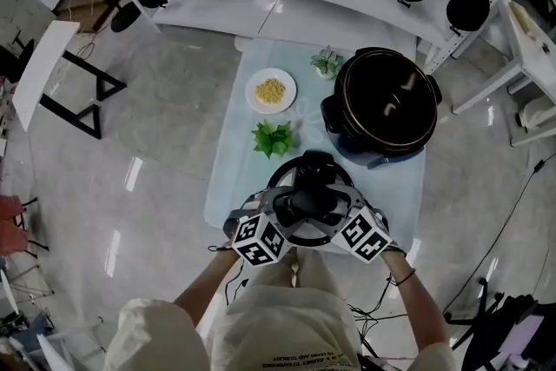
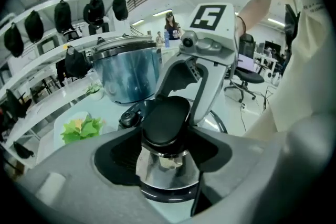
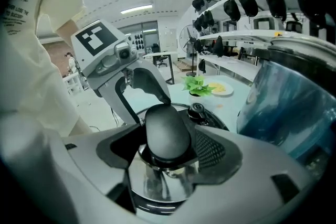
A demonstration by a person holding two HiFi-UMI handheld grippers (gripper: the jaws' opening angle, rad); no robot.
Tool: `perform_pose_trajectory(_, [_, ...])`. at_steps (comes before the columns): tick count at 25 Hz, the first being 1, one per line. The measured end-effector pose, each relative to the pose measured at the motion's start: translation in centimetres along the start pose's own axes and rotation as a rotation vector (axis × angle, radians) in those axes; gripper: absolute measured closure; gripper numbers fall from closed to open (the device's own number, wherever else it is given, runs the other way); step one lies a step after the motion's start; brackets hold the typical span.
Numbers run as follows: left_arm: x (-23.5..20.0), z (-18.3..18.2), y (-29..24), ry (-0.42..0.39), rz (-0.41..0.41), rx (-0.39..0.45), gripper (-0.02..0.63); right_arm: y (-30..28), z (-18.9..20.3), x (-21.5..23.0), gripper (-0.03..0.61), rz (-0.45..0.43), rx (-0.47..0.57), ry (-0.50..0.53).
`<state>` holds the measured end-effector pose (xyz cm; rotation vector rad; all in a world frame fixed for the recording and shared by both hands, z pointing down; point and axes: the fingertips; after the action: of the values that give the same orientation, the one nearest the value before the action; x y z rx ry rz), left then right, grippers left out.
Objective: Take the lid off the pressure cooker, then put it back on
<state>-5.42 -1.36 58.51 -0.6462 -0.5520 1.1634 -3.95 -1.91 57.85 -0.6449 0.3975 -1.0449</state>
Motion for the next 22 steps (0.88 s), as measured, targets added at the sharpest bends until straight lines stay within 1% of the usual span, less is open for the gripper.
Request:
perform_pose_trajectory(3, [0.1, -0.6, 1.4, 0.082, -0.042, 0.060, 0.344, 1.1, -0.6, -0.1, 0.273, 0.049, 0.046, -0.042])
perform_pose_trajectory(6, [-0.4, -1.8, 2.9, 0.133, -0.072, 0.126, 0.349, 2.3, -1.6, -0.1, 0.276, 0.092, 0.090, -0.063])
perform_pose_trajectory(8, [-0.9, -2.7, 4.0, 0.172, -0.108, 0.168, 0.400, 3.2, -2.6, 0.2, 0.336, 0.133, 0.123, -0.078])
perform_pose_trajectory(10, [-1.5, -3.3, 5.1, 0.205, -0.145, 0.206, 0.444, 4.1, -3.6, 0.6, 0.382, 0.172, 0.170, -0.113])
perform_pose_trajectory(13, [-2.0, -3.9, 6.4, 0.230, -0.188, 0.242, 0.483, 5.5, -5.0, 1.3, 0.427, 0.218, 0.236, -0.157])
perform_pose_trajectory(15, [-2.4, -4.2, 7.3, 0.245, -0.215, 0.264, 0.508, 6.4, -5.7, 1.8, 0.468, 0.251, 0.267, -0.175])
perform_pose_trajectory(18, [-3.0, -4.4, 8.7, 0.286, -0.260, 0.299, 0.540, 7.8, -6.7, 2.2, 0.507, 0.286, 0.317, -0.208])
perform_pose_trajectory(21, [-3.6, -4.8, 9.9, 0.328, -0.295, 0.341, 0.560, 8.9, -7.2, 2.2, 0.515, 0.314, 0.346, -0.231])
perform_pose_trajectory(22, [-3.7, -4.9, 10.3, 0.333, -0.305, 0.351, 0.566, 9.3, -7.3, 2.3, 0.527, 0.327, 0.354, -0.237])
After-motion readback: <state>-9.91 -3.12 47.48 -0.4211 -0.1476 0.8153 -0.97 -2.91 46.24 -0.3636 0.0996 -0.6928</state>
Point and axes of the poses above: the fingertips, and each gripper's own axes: y backward along the fingers, x to its right, z out of its underside, and after that the axes turned 4 degrees about y, right-handed
